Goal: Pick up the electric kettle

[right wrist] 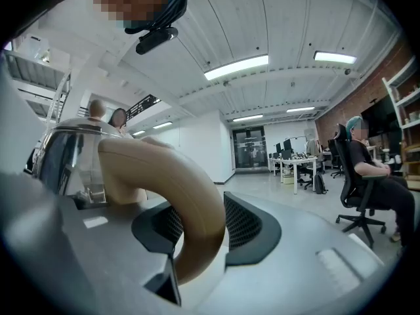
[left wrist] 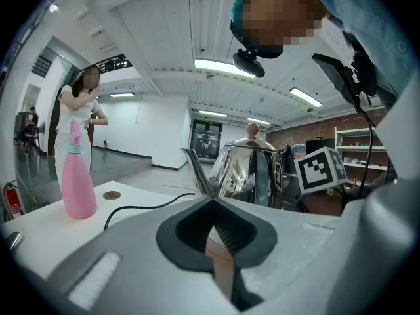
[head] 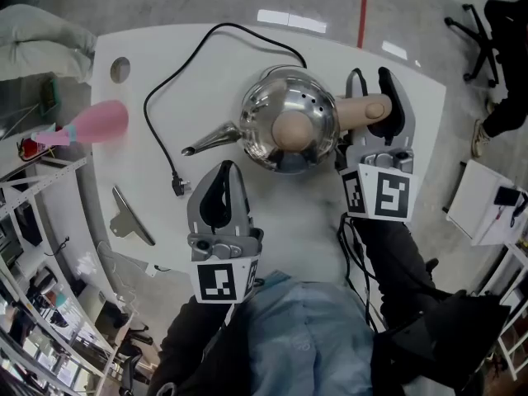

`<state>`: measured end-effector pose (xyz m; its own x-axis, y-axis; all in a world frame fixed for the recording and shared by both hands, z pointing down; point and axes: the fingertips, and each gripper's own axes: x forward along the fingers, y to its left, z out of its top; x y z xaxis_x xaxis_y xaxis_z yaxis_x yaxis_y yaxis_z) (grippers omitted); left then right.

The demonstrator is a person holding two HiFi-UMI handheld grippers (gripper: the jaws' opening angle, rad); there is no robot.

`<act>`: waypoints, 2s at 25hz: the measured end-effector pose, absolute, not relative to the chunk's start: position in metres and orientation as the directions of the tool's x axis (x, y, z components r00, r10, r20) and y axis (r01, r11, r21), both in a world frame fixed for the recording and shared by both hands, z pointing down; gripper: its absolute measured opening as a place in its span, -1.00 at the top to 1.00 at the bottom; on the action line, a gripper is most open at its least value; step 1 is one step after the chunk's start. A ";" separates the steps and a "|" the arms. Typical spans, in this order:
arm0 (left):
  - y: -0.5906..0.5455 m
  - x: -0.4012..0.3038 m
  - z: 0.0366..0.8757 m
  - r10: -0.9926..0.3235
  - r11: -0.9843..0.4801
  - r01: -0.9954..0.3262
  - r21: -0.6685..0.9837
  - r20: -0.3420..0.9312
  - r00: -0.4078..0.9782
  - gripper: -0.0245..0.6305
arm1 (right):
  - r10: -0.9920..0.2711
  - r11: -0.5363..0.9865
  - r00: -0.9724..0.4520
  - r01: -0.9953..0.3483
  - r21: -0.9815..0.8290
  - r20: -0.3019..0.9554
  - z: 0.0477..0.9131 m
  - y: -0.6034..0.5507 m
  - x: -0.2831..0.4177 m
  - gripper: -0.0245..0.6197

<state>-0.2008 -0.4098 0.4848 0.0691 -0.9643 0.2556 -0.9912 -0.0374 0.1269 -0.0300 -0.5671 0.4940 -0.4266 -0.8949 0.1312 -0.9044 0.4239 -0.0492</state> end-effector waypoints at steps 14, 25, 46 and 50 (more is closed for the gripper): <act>-0.402 -0.206 0.453 -0.976 -0.019 -0.993 0.118 0.214 0.044 0.92 | -0.871 0.436 -0.449 -0.894 -0.106 0.198 0.486 -0.563 -0.035 0.51; -0.382 -0.221 0.401 -0.991 0.009 -0.993 0.117 0.134 0.007 0.92 | -0.880 0.434 -0.449 -0.893 -0.121 0.153 0.427 -0.537 -0.029 0.51; -0.296 -0.148 0.267 -0.969 -0.229 -0.970 0.086 -0.113 0.219 0.92 | -0.954 0.220 -0.231 -0.972 -0.075 0.190 0.356 -0.393 0.075 0.51; -0.294 -0.144 0.249 -0.963 -0.242 -0.967 0.080 -0.140 0.230 0.92 | -0.957 0.220 -0.230 -0.973 -0.071 0.180 0.344 -0.384 0.077 0.51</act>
<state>-0.1442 -0.2936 0.2488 0.2296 -0.9632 -0.1396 -0.9670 -0.2420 0.0795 0.0766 -0.3843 0.3443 -0.2296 -0.9565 0.1800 -0.9729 0.2201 -0.0714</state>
